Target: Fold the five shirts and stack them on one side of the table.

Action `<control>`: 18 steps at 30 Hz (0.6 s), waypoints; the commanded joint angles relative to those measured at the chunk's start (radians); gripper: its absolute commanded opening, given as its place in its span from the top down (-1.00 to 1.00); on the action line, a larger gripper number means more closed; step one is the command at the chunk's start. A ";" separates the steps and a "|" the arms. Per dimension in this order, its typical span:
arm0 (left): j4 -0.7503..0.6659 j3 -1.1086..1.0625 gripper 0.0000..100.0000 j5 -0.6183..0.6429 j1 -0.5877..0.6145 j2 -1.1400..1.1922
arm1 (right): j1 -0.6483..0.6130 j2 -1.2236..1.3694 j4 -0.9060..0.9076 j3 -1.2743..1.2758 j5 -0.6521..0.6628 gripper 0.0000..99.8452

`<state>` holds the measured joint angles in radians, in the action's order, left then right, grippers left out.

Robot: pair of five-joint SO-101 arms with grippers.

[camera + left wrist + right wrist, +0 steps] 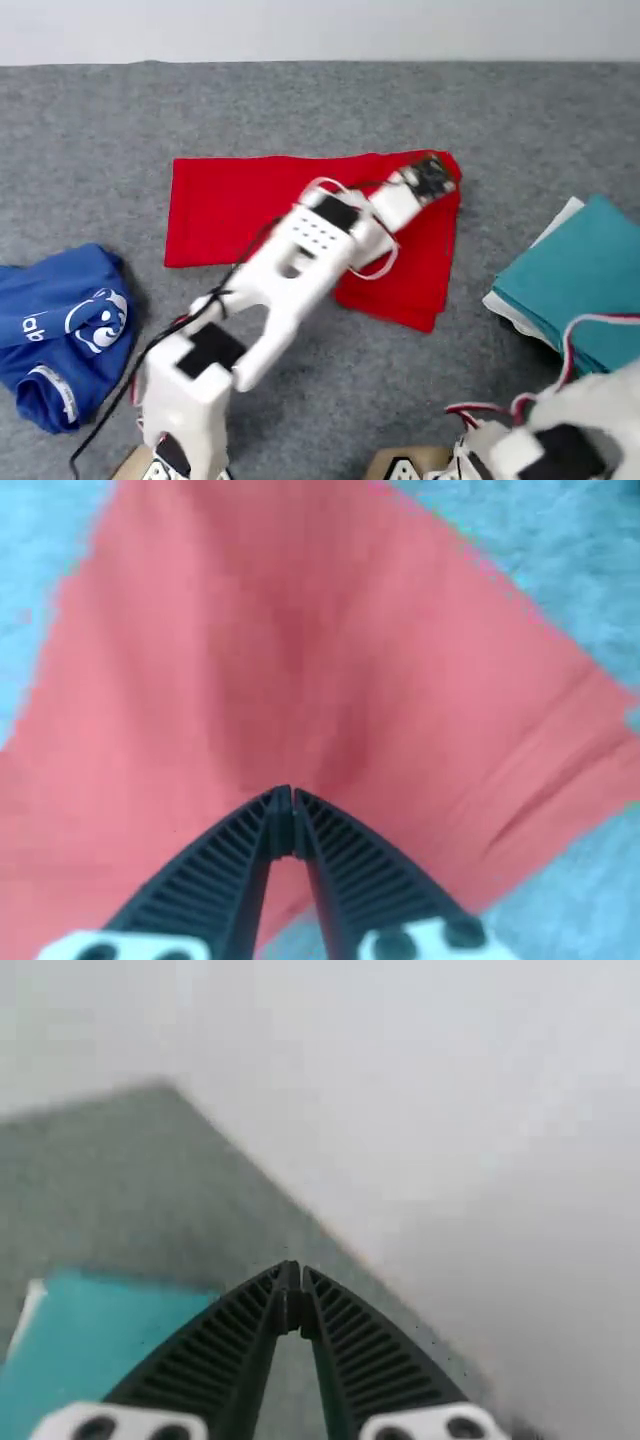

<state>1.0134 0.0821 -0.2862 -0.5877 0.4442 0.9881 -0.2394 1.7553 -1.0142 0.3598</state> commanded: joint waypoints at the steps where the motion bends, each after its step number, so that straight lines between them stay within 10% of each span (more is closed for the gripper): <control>1: 0.074 0.130 0.98 -0.017 -0.068 0.078 | 0.061 -0.168 0.038 0.267 0.066 0.98; 18: 0.709 0.805 0.85 -0.049 -0.103 0.545 | 0.074 -0.283 0.005 0.457 0.164 0.98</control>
<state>1.5812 0.7833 -0.3184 -0.6920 0.9674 1.0541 -0.5063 1.7538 -0.5539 0.5117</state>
